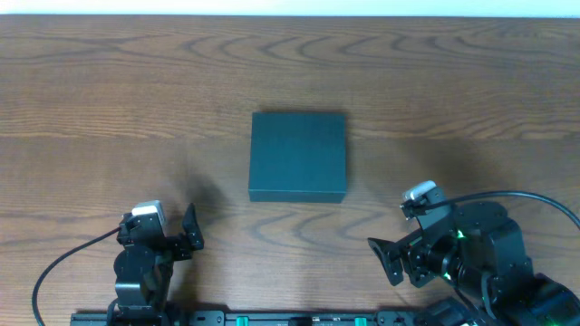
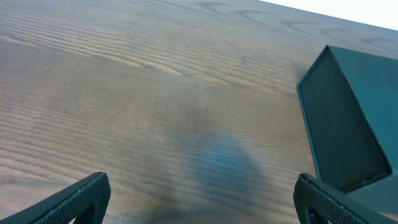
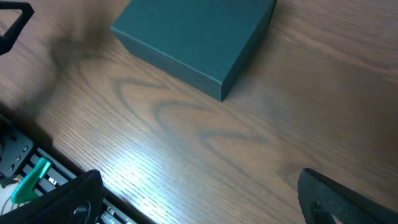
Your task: Pack container
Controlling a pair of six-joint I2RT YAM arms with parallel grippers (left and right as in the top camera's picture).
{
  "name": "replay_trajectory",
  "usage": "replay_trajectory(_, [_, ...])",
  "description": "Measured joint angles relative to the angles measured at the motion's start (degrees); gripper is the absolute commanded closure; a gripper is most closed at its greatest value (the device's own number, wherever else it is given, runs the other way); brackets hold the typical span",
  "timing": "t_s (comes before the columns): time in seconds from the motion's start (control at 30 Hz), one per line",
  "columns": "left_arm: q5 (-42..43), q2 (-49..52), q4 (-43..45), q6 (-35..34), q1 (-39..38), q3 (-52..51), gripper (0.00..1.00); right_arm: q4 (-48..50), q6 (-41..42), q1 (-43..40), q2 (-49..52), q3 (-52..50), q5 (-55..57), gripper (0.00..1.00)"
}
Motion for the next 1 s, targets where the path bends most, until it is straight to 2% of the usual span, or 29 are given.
replay_trajectory(0.23, [0.0, 0.0, 0.0, 0.0, 0.0, 0.0, 0.05, 3.2, -2.3, -2.4, -3.6, -1.3, 2.5, 0.01])
replay_trajectory(0.43, [0.0, 0.0, 0.0, 0.0, 0.0, 0.0, 0.05, 13.9, -3.9, -6.0, -16.9, -13.9, 6.7, 0.01])
replay_trajectory(0.67, [0.0, 0.0, 0.0, 0.2, 0.0, 0.0, 0.05, 17.2, -4.3, -8.2, -31.5, -31.4, 7.6, 0.01])
replay_trajectory(1.0, [0.0, -0.1, 0.0, 0.2, 0.0, 0.0, 0.05, 17.2, -4.3, -8.2, -37.5, -40.0, 6.3, 0.01])
